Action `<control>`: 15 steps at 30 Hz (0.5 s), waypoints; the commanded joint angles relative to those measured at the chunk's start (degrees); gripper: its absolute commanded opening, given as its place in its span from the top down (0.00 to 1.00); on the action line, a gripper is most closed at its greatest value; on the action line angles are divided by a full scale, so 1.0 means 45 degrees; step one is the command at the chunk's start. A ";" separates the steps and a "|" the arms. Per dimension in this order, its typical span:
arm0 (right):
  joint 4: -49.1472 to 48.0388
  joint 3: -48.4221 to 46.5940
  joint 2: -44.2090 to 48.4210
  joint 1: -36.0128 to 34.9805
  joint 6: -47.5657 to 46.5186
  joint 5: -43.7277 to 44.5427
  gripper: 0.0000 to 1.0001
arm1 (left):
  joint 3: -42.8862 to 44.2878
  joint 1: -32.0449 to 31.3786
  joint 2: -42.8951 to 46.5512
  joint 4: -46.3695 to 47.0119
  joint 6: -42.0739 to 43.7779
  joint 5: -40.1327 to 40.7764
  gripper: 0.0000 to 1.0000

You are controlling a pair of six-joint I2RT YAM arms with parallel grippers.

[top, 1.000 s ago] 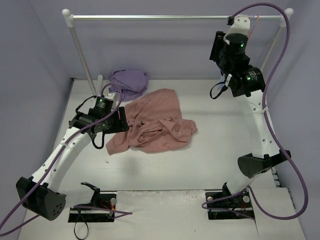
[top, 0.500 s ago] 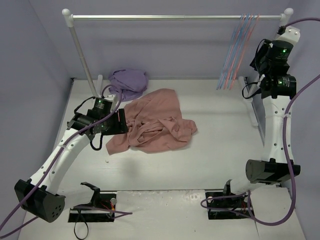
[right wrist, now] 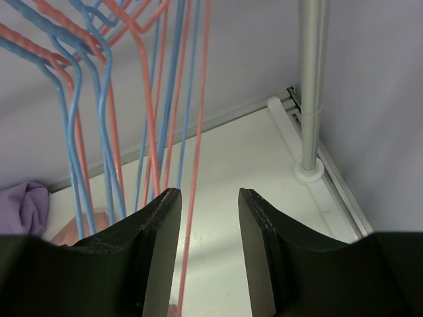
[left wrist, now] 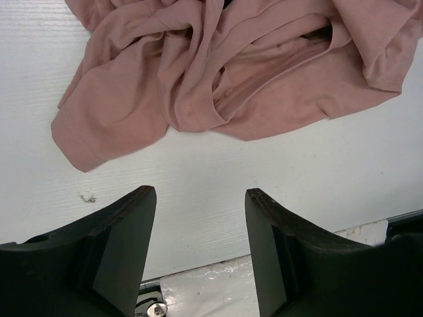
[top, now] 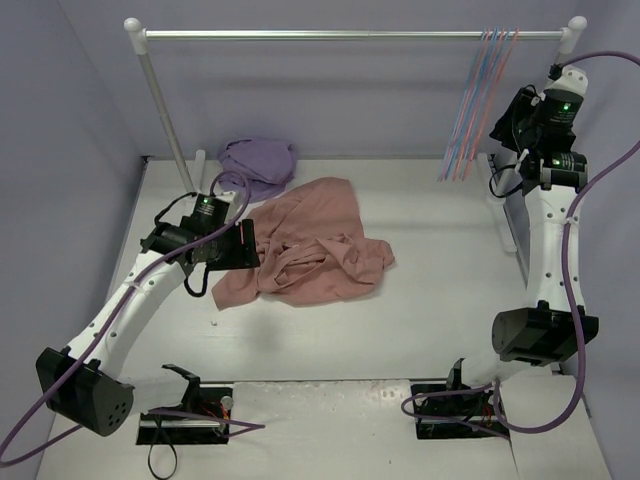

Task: Place the t-shirt on the hanger
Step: Pick up the hanger from the clothesline.

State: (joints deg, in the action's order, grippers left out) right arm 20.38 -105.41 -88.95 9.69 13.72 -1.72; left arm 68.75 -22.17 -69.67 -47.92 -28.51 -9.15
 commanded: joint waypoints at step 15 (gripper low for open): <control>-0.2204 -0.0132 -0.0195 -0.0084 0.0175 -0.1669 0.58 | 0.0991 0.0025 -0.0494 0.0141 0.0203 -0.0233 0.44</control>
State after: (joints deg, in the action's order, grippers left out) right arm 16.45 -105.41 -89.38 9.67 13.93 -6.74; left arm 69.73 -22.17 -72.23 -47.88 -28.51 -9.63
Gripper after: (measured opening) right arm 0.421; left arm 0.556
